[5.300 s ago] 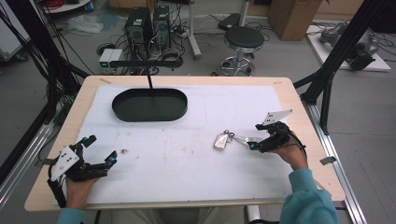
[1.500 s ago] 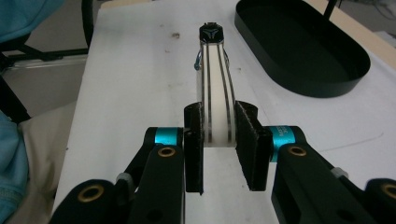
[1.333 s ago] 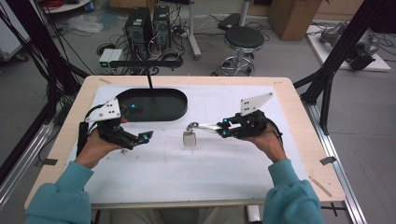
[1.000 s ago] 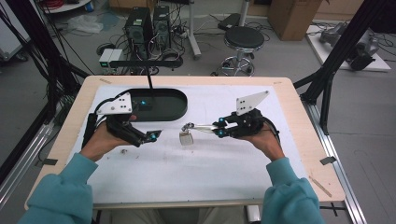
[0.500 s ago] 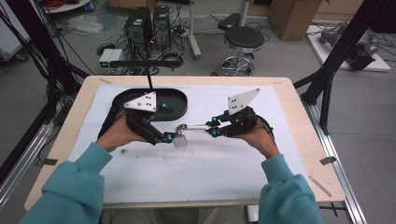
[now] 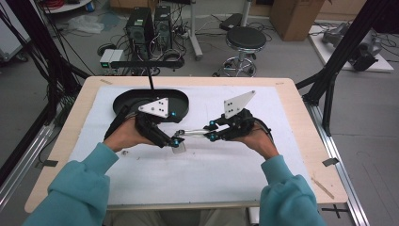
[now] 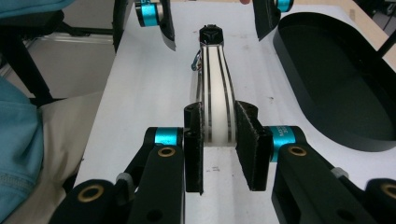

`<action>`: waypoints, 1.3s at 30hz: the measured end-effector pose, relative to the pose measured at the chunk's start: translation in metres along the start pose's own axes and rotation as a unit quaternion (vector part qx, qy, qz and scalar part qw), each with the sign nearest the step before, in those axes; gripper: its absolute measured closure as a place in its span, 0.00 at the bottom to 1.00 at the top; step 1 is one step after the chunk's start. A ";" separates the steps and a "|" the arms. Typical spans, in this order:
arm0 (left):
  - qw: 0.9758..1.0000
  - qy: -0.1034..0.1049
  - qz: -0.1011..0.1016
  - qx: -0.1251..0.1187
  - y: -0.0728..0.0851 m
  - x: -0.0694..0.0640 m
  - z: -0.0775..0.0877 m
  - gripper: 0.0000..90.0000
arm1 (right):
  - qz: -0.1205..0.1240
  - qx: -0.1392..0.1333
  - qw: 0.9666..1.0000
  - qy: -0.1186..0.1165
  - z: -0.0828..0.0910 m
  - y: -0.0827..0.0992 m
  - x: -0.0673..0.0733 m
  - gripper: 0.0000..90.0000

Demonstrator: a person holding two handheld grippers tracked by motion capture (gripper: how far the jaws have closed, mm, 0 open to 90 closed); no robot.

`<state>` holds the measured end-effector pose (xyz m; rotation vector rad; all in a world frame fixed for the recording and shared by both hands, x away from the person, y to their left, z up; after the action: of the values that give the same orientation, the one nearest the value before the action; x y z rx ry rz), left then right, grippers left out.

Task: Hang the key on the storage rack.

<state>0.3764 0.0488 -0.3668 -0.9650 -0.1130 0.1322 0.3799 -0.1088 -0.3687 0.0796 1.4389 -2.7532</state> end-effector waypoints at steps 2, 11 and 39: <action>1.000 0.004 0.002 0.004 0.000 -0.001 -0.001 0.32 | 0.000 0.002 1.000 -0.002 -0.001 0.000 0.001 0.83; 0.999 0.027 -0.010 0.034 0.003 -0.007 -0.008 0.50 | 0.002 0.007 1.000 -0.010 -0.005 0.001 0.003 0.83; 0.998 0.024 -0.018 0.061 0.006 -0.009 -0.012 0.82 | 0.004 0.008 1.000 -0.014 -0.009 0.001 0.002 0.82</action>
<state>0.3687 0.0413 -0.3787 -0.8426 -0.0771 0.0813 0.3782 -0.1023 -0.3745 0.0464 1.4086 -2.7486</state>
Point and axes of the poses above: each handheld gripper's, and its own axes: z roughly backward along the jaws, y roughly out of its underside, x roughly to its left, the point moved 8 cm from there along -z, roughly forward along the jaws, and after that the axes turned 1 degree about z, right-handed, at the moved point
